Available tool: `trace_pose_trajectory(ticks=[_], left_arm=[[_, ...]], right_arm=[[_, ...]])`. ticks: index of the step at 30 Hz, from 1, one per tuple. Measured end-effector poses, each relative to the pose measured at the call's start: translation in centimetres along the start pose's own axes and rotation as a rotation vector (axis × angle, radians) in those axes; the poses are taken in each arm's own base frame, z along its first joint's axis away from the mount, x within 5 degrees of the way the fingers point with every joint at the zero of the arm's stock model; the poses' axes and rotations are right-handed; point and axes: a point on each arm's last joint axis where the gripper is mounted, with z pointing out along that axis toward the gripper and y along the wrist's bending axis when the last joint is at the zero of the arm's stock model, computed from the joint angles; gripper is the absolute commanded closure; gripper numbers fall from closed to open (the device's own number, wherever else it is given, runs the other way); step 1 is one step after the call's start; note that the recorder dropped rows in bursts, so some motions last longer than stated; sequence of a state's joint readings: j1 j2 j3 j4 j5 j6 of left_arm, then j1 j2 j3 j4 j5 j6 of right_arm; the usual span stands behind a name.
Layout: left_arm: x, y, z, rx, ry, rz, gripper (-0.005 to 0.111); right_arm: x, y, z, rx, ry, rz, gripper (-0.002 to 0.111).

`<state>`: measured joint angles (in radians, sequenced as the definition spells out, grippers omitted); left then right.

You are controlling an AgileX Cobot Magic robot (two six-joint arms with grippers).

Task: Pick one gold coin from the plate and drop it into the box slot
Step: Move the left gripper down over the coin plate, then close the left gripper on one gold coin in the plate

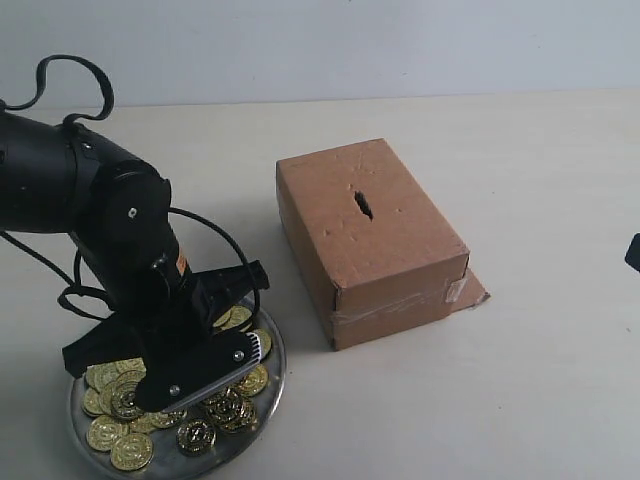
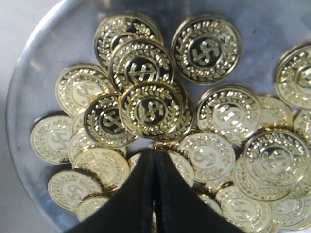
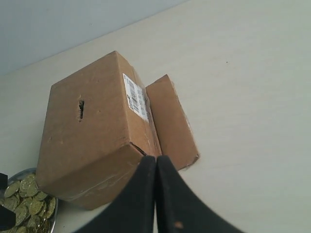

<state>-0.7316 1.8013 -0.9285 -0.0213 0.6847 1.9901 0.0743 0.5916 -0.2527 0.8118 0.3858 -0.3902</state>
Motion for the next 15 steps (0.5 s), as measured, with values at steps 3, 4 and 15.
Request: trace_pose_trajectory(ticks=[3, 4, 15], left_arm=[[0.01, 0.0, -0.03, 0.003, 0.0, 0.003, 0.106], [0.0, -0.01, -0.03, 0.005, -0.001, 0.003, 0.105], [-0.74, 0.26, -0.04, -0.016, -0.06, -0.013, 0.052]], right_arm=[[0.01, 0.01, 0.0, -0.001, 0.001, -0.001, 0.108], [0.01, 0.01, 0.0, -0.001, 0.001, -0.001, 0.108], [0.01, 0.02, 0.0, -0.002, 0.002, 0.0, 0.108]])
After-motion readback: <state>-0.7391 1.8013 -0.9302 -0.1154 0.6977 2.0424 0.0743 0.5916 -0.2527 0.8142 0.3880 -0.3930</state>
